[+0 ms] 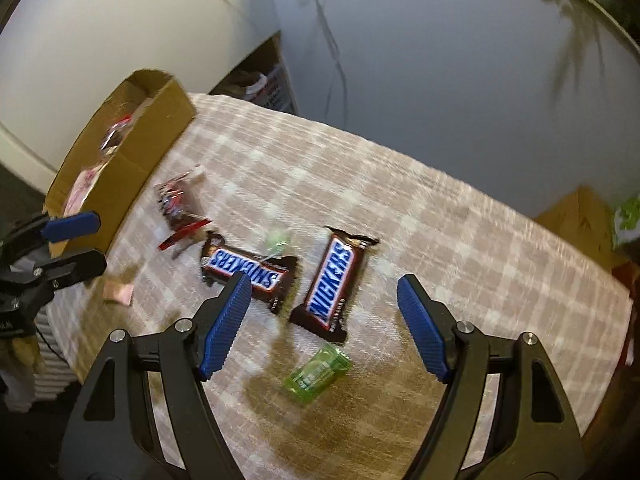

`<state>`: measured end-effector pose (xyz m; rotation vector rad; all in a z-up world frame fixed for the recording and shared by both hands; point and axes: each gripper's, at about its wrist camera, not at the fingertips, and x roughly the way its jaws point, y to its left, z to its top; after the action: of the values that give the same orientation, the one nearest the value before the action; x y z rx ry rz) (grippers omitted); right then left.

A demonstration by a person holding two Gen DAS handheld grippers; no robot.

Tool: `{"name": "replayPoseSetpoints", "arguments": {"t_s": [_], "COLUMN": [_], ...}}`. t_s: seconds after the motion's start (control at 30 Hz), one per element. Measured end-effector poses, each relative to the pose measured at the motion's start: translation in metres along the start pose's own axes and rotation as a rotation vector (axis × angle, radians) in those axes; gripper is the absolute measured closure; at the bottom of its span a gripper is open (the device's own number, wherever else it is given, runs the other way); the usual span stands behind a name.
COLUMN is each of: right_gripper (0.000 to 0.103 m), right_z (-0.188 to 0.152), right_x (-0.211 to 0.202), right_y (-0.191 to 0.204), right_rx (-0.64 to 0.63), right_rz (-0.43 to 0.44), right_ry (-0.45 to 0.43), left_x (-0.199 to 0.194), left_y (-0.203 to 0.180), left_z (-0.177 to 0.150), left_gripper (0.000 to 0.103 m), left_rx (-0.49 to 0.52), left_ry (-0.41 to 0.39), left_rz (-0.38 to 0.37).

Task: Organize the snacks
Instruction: 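Move both open grippers back from the box to the remaining snacks, then grasp a red-wrapped candy bag with the left gripper while the right grasps a Snickers bar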

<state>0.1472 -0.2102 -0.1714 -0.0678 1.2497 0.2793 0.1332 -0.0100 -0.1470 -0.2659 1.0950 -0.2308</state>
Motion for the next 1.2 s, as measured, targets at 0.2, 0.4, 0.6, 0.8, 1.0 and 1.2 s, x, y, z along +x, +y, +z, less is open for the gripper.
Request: {"name": "replayPoseSetpoints", "arguments": {"t_s": [0.2,0.4,0.6,0.8,1.0,1.2], "right_gripper": [0.025,0.034,0.039,0.044,0.065,0.073], "right_z": [0.004,0.007,0.01,0.012,0.01,0.005], "right_x": [0.011,0.015,0.027,0.037,0.044,0.043], "right_y": [-0.01,-0.011,-0.009,-0.006,-0.007,-0.012], "right_rx": [0.076,0.106,0.124,0.129,0.129,0.148], "right_rz": [0.02,0.036,0.057,0.056,0.038,0.051], "right_ry": [-0.004,-0.006,0.019,0.044,0.076,0.076], "left_x": [0.018,0.036,0.051,0.064,0.065,0.064], "left_y": [0.004,0.022,0.022,0.026,0.027,0.028], "left_z": [0.016,0.023,0.027,0.024,0.023,0.024], "left_gripper": [0.043,0.046,0.05,0.065,0.067,0.069], "left_rx": [-0.083,-0.185,-0.194,-0.207,-0.182,-0.181], "left_ry": [0.018,0.044,0.066,0.088,0.075,0.064], "left_rz": [0.003,0.007,0.009,0.027,0.03,0.034]}}
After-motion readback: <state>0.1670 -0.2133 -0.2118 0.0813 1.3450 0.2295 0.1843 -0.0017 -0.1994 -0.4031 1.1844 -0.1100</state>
